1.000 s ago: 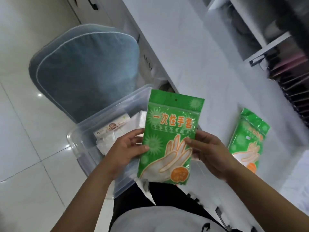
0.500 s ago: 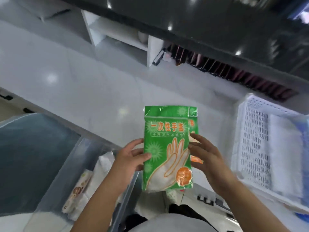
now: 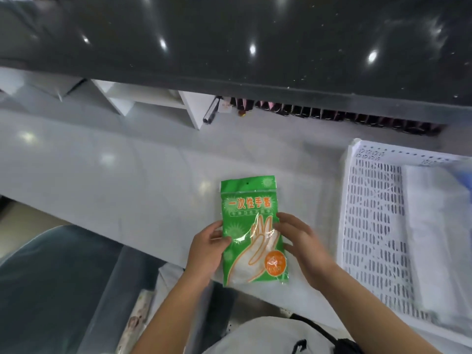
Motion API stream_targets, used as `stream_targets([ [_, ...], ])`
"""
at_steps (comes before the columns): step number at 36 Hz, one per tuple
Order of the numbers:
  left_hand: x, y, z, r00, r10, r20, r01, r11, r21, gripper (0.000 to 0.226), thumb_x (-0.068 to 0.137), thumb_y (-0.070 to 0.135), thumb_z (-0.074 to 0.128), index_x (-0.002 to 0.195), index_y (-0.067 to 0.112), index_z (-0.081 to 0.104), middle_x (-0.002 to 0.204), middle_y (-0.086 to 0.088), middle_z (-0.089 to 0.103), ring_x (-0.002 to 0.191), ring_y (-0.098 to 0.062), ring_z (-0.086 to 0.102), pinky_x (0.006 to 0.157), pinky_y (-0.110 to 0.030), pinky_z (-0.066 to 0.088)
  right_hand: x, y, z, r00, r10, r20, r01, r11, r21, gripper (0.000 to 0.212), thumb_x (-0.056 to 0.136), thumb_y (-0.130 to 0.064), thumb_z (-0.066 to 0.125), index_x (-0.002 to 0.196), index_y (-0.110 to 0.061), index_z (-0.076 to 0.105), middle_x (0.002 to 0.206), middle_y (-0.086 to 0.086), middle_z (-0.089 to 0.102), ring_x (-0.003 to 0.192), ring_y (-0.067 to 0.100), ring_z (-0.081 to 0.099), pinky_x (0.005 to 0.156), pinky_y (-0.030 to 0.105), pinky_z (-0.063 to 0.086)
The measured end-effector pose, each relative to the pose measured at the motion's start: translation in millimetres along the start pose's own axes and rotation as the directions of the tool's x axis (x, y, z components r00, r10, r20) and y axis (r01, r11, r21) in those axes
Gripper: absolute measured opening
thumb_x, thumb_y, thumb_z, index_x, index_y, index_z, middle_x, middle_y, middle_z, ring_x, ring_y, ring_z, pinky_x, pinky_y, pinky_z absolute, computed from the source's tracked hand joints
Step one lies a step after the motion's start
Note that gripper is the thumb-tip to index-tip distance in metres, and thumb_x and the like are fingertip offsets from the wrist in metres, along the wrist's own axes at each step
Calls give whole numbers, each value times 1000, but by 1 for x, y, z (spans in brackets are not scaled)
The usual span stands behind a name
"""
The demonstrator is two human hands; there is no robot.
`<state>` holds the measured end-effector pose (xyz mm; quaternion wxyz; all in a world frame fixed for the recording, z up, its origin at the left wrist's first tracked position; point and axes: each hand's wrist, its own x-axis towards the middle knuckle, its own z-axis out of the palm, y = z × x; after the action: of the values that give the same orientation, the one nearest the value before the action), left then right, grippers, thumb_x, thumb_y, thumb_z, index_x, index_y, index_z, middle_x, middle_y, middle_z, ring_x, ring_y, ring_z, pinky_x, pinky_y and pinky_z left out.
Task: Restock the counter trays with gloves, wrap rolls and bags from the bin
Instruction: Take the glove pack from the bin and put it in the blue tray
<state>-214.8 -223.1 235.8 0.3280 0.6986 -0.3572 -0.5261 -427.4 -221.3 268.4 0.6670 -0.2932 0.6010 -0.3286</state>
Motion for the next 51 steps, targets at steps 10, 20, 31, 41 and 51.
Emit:
stream_targets([
  [10, -3, 0, 1, 985, -172, 26, 174, 983, -64, 52, 87, 6, 70, 132, 26, 54, 114, -5, 73, 99, -24, 72, 78, -36, 59, 11, 4, -13, 995, 70, 68, -69, 998, -3, 43, 91, -25, 63, 133, -30, 54, 115, -6, 68, 82, 6, 72, 51, 11, 50],
  [20, -10, 7, -7, 916, -330, 228, 367, 919, -144, 35, 89, 10, 68, 123, 16, 66, 115, -13, 74, 98, -25, 70, 88, -40, 57, 11, 17, -19, 992, 76, 98, -77, 997, 9, 25, 86, -24, 64, 82, -47, 73, 81, -15, 75, 74, 1, 71, 64, 27, 54],
  [31, -60, -9, -23, 948, -221, 231, 275, 931, -239, 41, 86, 6, 65, 126, 15, 63, 113, -13, 74, 89, -22, 73, 69, -34, 59, -31, 20, -17, 987, 49, 155, -58, 997, 50, 22, 91, -23, 60, 101, -11, 75, 100, 5, 77, 92, 21, 73, 77, 35, 54],
  [41, -112, -9, -43, 908, 65, 413, 118, 908, -402, 59, 73, 6, 75, 128, 17, 59, 114, -19, 72, 89, -29, 71, 69, -37, 57, -125, 25, -22, 978, -206, 13, 202, 966, 163, 15, 87, -7, 65, 84, 5, 74, 89, 11, 77, 85, 23, 75, 64, 24, 58],
  [51, -176, -29, -18, 680, 215, 701, 99, 920, -379, 65, 66, 22, 88, 125, 23, 61, 110, -20, 73, 94, -30, 72, 67, -33, 58, -239, 78, -50, 984, -173, -45, 177, 979, 96, 40, 77, -19, 77, 116, -18, 70, 114, 17, 72, 104, 38, 69, 91, 56, 53],
])
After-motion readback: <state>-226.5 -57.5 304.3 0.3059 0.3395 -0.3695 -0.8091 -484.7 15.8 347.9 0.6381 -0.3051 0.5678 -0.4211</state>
